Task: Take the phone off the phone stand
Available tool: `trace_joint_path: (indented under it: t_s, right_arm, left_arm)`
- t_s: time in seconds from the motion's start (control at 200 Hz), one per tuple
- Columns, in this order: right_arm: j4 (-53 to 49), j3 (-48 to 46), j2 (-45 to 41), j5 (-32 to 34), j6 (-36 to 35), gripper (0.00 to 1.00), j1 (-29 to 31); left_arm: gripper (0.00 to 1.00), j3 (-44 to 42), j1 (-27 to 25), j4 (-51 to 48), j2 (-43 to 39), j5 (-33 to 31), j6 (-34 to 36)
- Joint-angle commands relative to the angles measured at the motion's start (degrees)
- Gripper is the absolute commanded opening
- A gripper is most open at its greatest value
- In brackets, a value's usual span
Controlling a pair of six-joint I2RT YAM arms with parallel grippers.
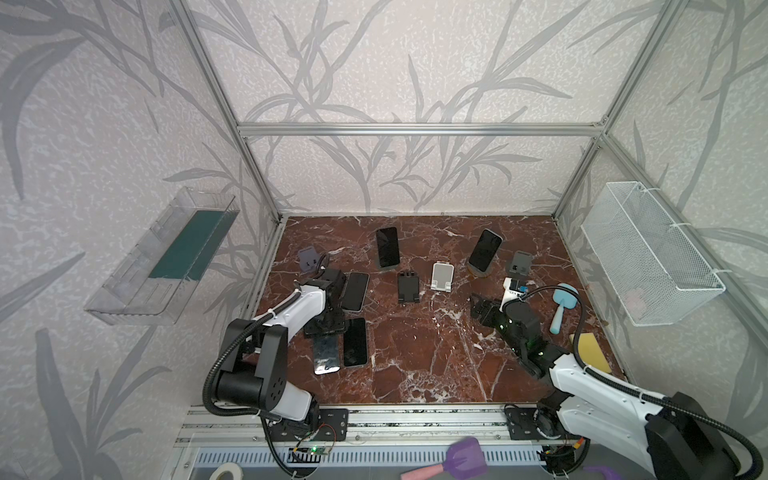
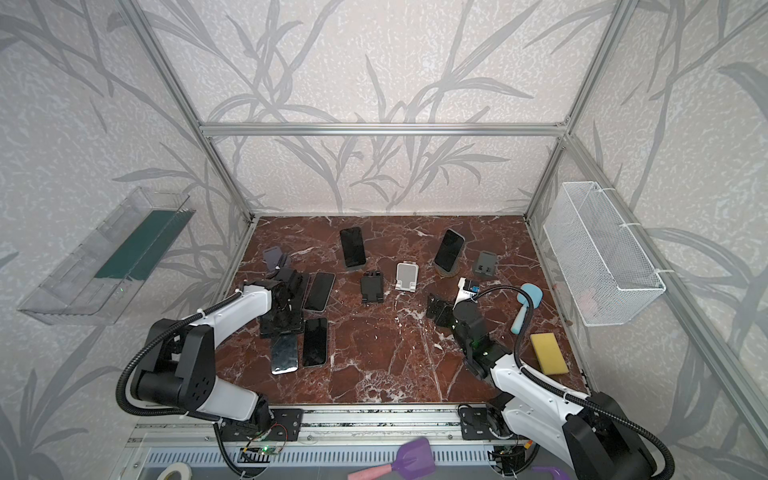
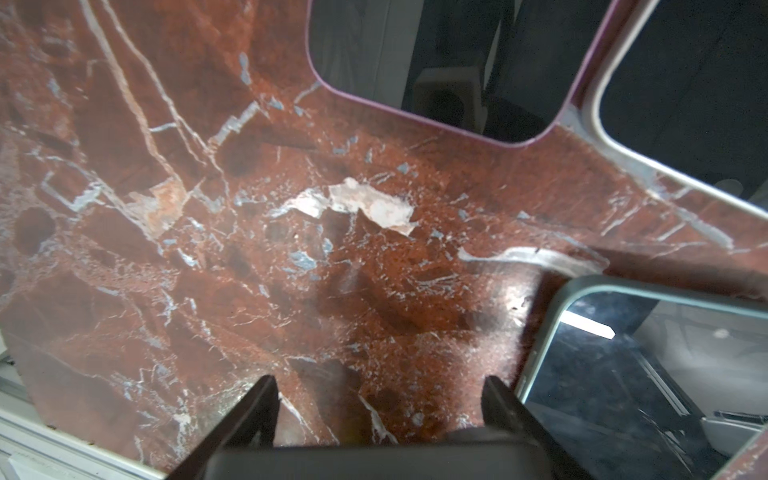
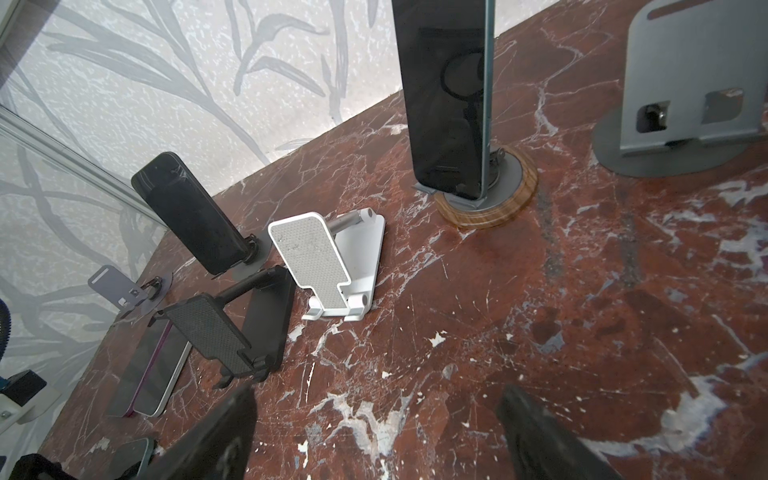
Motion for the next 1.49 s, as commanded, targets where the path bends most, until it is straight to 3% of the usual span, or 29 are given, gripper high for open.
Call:
trace_joint_path:
  t_s: [0.0, 0.65, 1.065, 1.49]
  right_arm:
    - [0.5, -0.7, -0.8, 1.1, 0.2, 0.91, 0.2]
    - [0.6, -0.7, -0.8, 0.8, 0.5, 0.91, 0.2]
    - [0.4, -0.7, -1.3, 0.8, 0.5, 0.91, 0.2]
    - [0.4, -0.7, -1.3, 1.0, 0.5, 0.91, 0.2]
  left_arm:
    - [0.58, 1.7, 1.1, -0.1, 0.9, 1.7, 1.3]
    - [0.63, 4.1, 4.5, 0.8, 8.7, 6.8, 3.2]
    - [0.75, 4.7, 4.8, 0.0, 11.1, 5.8, 3.5]
    - [0.8, 4.9, 4.7, -1.1, 11.5, 5.5, 3.1]
